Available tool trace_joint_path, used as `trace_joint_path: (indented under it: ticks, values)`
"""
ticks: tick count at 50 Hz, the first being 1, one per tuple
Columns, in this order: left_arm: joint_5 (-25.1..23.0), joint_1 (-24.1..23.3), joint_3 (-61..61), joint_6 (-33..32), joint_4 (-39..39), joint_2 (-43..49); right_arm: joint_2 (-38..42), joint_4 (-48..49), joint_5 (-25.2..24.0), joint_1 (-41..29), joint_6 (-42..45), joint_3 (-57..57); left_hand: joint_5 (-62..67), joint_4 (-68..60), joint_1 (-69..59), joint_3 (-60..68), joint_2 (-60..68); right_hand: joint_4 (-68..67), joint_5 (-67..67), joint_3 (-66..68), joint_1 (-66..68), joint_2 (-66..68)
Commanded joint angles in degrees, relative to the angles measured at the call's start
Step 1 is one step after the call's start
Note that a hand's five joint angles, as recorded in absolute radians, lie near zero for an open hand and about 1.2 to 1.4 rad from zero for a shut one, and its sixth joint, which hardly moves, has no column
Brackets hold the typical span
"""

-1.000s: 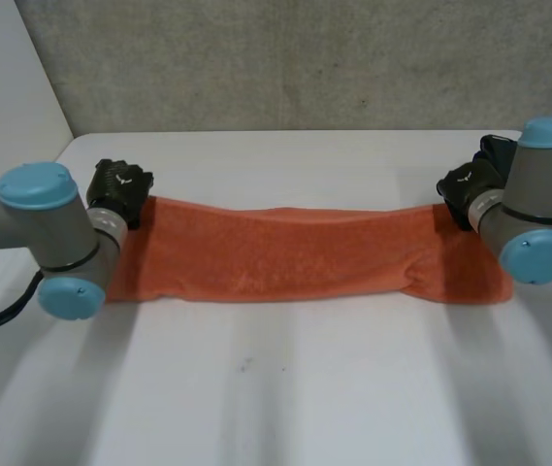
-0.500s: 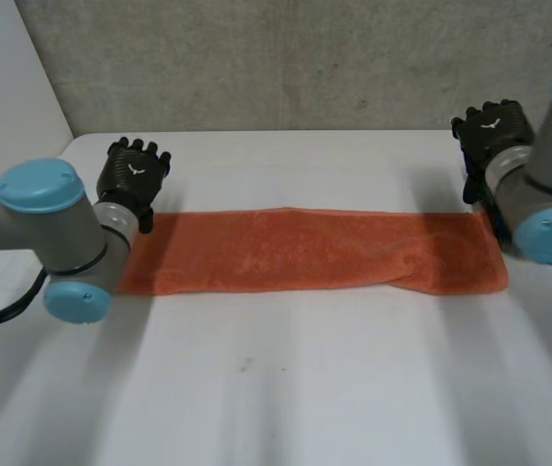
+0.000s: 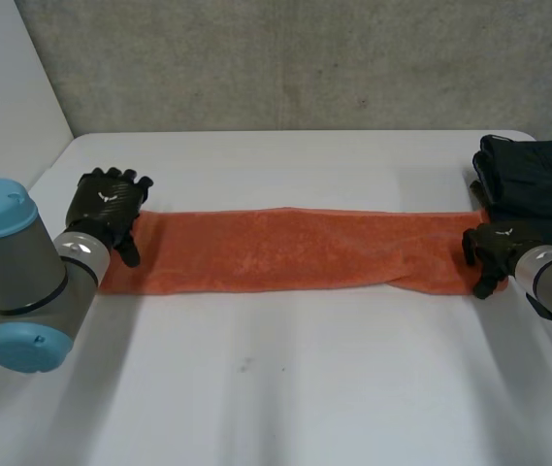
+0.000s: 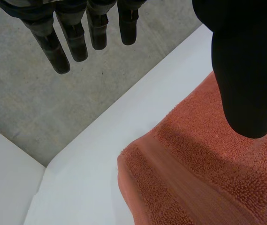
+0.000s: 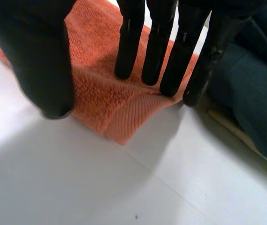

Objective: Fold the laundry.

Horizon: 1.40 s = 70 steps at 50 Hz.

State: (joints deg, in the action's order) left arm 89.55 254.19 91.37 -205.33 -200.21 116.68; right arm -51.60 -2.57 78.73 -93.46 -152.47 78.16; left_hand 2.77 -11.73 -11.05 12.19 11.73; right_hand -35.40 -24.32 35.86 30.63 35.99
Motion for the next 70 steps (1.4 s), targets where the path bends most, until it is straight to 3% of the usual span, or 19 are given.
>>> trace_joint_path:
  ticks: [1, 7, 12, 16, 21, 27, 34, 38, 42, 49, 53, 54, 57, 60, 61, 65, 70]
  values:
    - [0.0, 0.0, 0.2, -0.1, 0.0, 0.0, 2.5, 0.5, 1.1, 0.6, 0.3, -2.2, -2.8, 1.7, 1.0, -2.2, -1.7, -44.6, -45.7, 44.1, 49.4, 44.0]
    - [0.1, 0.0, 0.7, -0.1, 0.1, -1.4, -1.7, 2.7, 0.6, 5.4, 1.5, 1.6, -2.8, 1.7, 1.0, -2.2, -1.7, -44.6, -45.7, 44.1, 49.4, 44.0]
    - [0.1, 0.1, 2.5, -0.1, 0.1, -4.2, -8.2, 2.0, 1.5, 9.2, 10.2, 4.1, -2.8, 1.7, 1.0, -2.2, -1.7, -44.6, -45.7, 44.1, 49.4, 44.0]
    - [0.0, 0.3, 4.0, -0.1, 0.1, -6.6, -9.1, 1.8, 2.3, 14.9, 19.9, 4.8, -2.8, 1.7, 1.0, -2.2, -1.7, -44.6, -45.7, 44.1, 49.4, 44.0]
    - [0.0, 0.4, 5.5, -0.1, 0.2, -9.3, -9.8, 1.8, 3.0, 16.4, 24.1, 3.2, -2.8, 1.7, 1.0, -2.2, -1.7, -44.6, -45.7, 44.1, 49.4, 44.0]
    - [0.1, 0.6, 6.0, 0.0, 0.2, -11.0, -12.5, 2.3, 2.4, 4.4, 14.3, -2.1, -2.8, 1.7, 1.0, -2.2, -1.7, -44.6, -45.7, 44.1, 49.4, 44.0]
    - [0.1, 1.1, 7.0, 0.1, 0.2, -12.6, -12.4, 4.5, 1.2, -13.4, 11.8, -8.0, -2.8, 1.7, 1.0, -2.2, -1.7, -44.6, -45.7, 44.1, 49.4, 44.0]
    - [-0.2, 2.4, 8.1, 0.1, 0.2, -13.1, -6.0, 7.0, -1.6, -25.9, 12.7, -13.2, -2.8, 1.7, 1.0, -2.2, -1.7, -44.6, -45.7, 44.1, 49.4, 44.0]
    - [-1.2, 3.1, 8.6, 0.3, 0.2, -13.1, 0.6, 7.3, -4.2, -33.6, 13.9, -17.9, -2.8, 1.7, 1.0, -2.2, -1.7, -44.6, -45.7, 44.1, 49.4, 44.0]
    - [-1.9, 3.7, 9.3, 0.3, 0.2, -12.6, 12.0, 7.5, -8.7, -42.6, 15.7, -26.6, -2.8, 1.7, 1.0, -2.2, -1.7, -44.6, -45.7, 44.1, 49.4, 44.0]
    - [-2.0, 3.7, 9.3, 0.3, 0.2, -12.2, 18.5, 7.0, -8.7, -45.1, 16.2, -32.8, -2.8, 1.7, 1.0, -2.2, -1.7, -44.6, -45.7, 44.1, 49.4, 44.0]
    - [-2.2, 3.7, 9.3, 0.3, 0.2, -11.8, 19.9, 6.8, -8.4, -45.5, 16.3, -34.5, -2.8, 1.7, 1.0, -2.2, -1.7, -38.0, -39.1, 37.5, 42.8, 37.4]
    - [-2.3, 3.5, 8.7, 0.3, 0.2, -11.3, 20.4, 6.8, -7.3, -45.9, 15.9, -36.0, -2.8, 1.7, 1.0, -2.2, -1.7, 4.1, 3.0, -4.6, 0.7, -4.7]
    - [-2.4, 2.9, 8.0, 0.3, 0.2, -10.4, 19.1, 6.4, -4.3, -45.8, 15.3, -35.9, -2.8, 1.7, 1.0, -2.2, -1.7, 19.9, 18.8, -20.3, -15.1, -20.5]
    - [-2.4, 2.5, 7.7, 0.2, 0.2, -10.2, 17.1, 6.1, -0.6, -45.5, 14.1, -35.5, -2.8, 1.7, 1.0, -2.2, -1.7, 25.4, 24.3, -25.9, -20.6, -26.0]
    - [-3.1, -0.1, 6.1, 0.5, 0.2, -9.7, 11.5, 3.7, 6.9, -43.8, 7.5, -32.8, -2.8, 1.7, 1.0, -2.2, -1.7, 25.4, 24.3, -25.9, -20.6, -26.0]
    - [-4.2, -4.2, 4.1, 2.9, 0.2, -9.4, 4.5, -0.8, 9.3, -37.2, -2.0, -25.6, -2.8, 1.7, 1.0, -2.2, -1.7, 25.4, 24.3, -25.9, -20.6, -26.0]
